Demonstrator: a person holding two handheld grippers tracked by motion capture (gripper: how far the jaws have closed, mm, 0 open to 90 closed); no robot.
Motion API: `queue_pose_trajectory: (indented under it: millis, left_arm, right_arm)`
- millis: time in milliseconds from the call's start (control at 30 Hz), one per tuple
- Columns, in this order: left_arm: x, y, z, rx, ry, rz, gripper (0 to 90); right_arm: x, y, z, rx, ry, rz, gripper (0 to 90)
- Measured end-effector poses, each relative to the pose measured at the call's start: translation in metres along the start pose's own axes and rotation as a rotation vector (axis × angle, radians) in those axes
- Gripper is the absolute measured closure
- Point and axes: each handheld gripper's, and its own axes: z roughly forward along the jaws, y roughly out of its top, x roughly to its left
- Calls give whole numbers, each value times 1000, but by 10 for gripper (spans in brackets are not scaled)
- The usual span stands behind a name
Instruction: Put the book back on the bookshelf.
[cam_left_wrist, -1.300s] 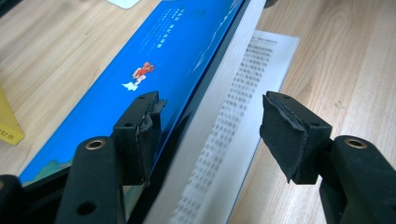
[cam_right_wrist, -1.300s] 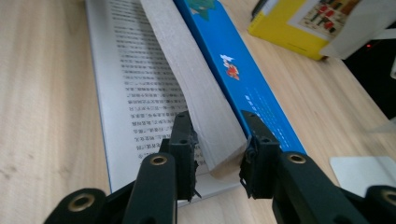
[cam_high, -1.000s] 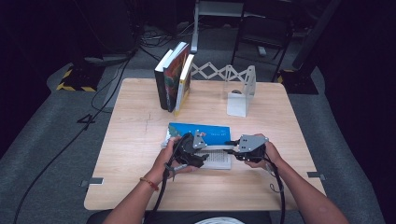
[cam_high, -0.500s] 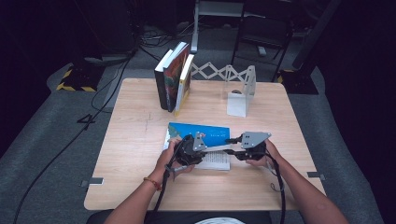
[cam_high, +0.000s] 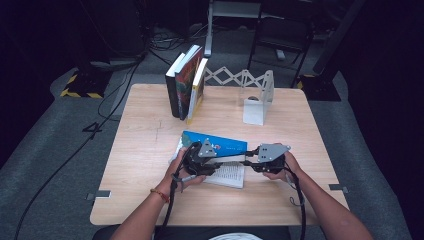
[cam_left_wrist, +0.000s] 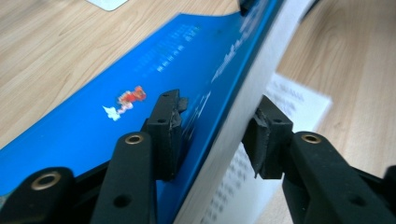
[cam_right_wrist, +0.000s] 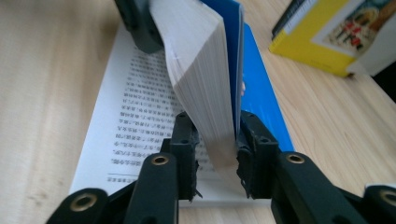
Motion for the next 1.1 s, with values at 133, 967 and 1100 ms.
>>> queue_pose_trajectory:
  millis: [133, 967, 1100]
  left_arm:
    - [-7, 3, 1, 39, 37, 68, 580]
    - [-7, 8, -2, -74, 55, 69, 715]
    - [-3, 9, -8, -113, 58, 50, 725]
  right_arm:
    - [4, 8, -4, -6, 7, -2, 727]
    - [-33, -37, -40, -14, -169, 288, 413]
    - [-42, -57, -28, 59, -192, 328, 410]
